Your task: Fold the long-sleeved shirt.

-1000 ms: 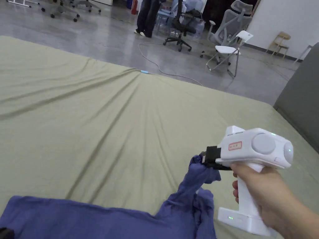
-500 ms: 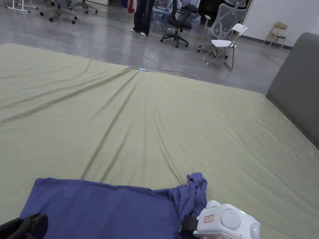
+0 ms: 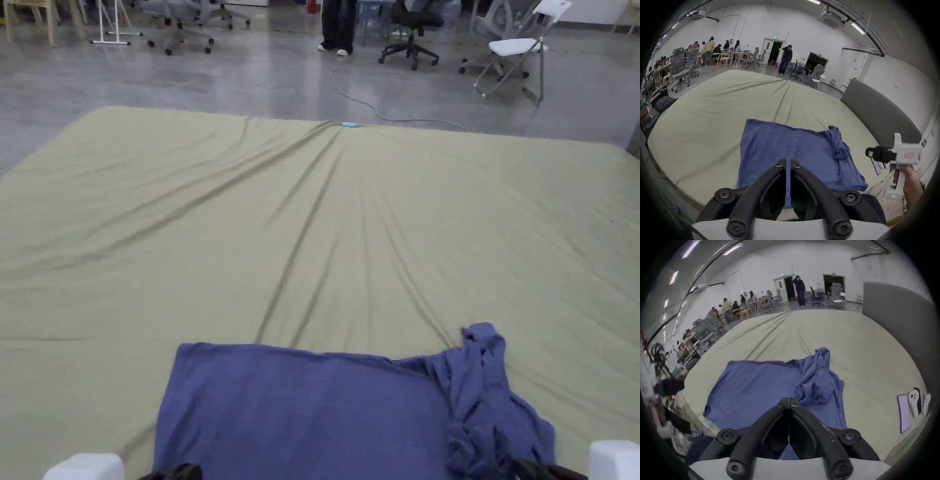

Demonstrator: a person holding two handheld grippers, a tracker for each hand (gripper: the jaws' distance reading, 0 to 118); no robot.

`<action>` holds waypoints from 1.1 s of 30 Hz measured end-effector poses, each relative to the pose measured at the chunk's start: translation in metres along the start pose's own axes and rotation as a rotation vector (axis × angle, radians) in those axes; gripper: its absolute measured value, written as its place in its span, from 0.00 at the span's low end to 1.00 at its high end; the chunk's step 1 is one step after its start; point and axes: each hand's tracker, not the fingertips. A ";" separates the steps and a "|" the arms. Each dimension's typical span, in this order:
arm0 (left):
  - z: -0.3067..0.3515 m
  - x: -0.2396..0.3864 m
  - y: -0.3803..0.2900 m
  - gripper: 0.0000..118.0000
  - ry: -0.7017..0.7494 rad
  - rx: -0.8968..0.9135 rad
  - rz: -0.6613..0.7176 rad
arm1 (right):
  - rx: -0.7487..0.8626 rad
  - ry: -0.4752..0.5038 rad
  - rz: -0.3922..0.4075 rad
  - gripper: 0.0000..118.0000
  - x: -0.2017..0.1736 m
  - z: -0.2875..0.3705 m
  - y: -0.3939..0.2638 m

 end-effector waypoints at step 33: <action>-0.250 -0.061 0.102 0.01 0.174 -0.089 -0.201 | -0.495 -0.213 -0.326 0.90 0.123 -0.331 0.175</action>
